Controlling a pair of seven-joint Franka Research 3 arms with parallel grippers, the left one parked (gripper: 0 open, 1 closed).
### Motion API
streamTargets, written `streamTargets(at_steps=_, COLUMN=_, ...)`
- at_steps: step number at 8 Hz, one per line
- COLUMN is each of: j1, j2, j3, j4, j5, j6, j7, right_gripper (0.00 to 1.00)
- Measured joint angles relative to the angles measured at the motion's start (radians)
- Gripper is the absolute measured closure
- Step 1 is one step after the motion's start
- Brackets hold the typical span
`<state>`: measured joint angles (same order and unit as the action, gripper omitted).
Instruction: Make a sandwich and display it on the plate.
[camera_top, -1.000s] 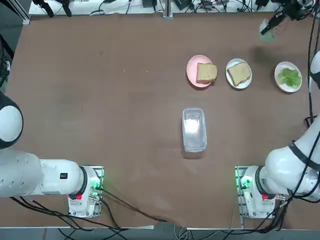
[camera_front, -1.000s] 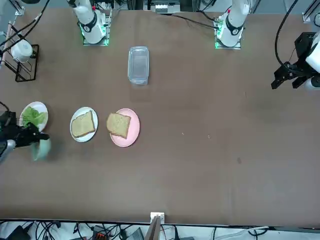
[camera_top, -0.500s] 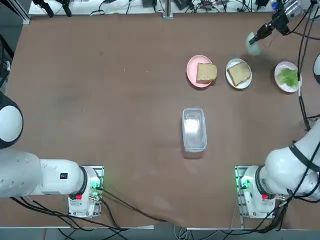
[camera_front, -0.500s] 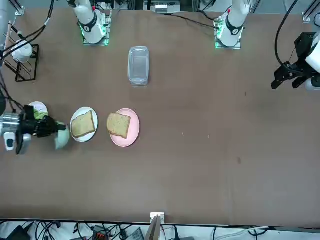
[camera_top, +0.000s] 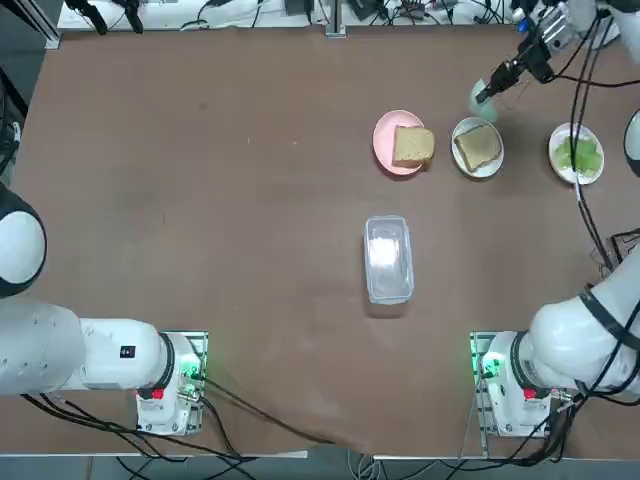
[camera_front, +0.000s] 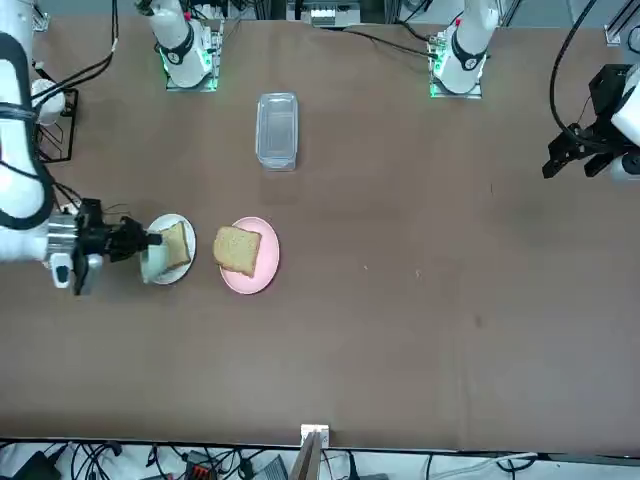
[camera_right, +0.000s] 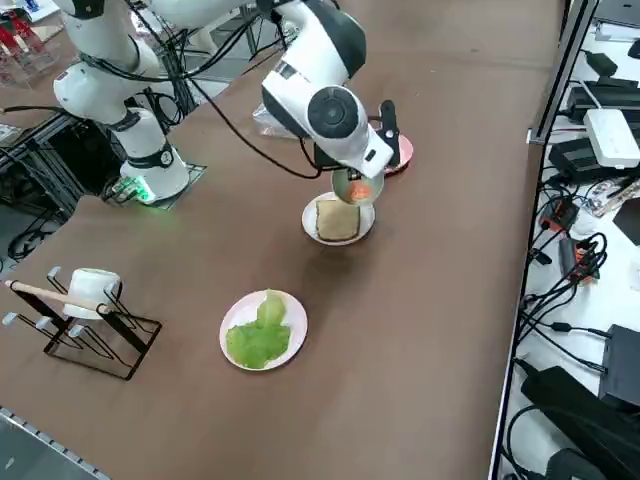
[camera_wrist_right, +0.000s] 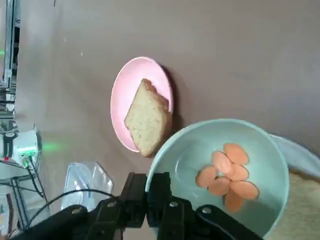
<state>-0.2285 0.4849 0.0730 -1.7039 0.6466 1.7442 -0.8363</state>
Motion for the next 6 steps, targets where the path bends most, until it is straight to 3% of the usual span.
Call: streamTargets(at_steps=6, j1=-0.06, j2=0.065, j3=-0.01, j4=-0.039, j5=0.171, j6=-0.087, j7=-0.084, right_gripper=0.96)
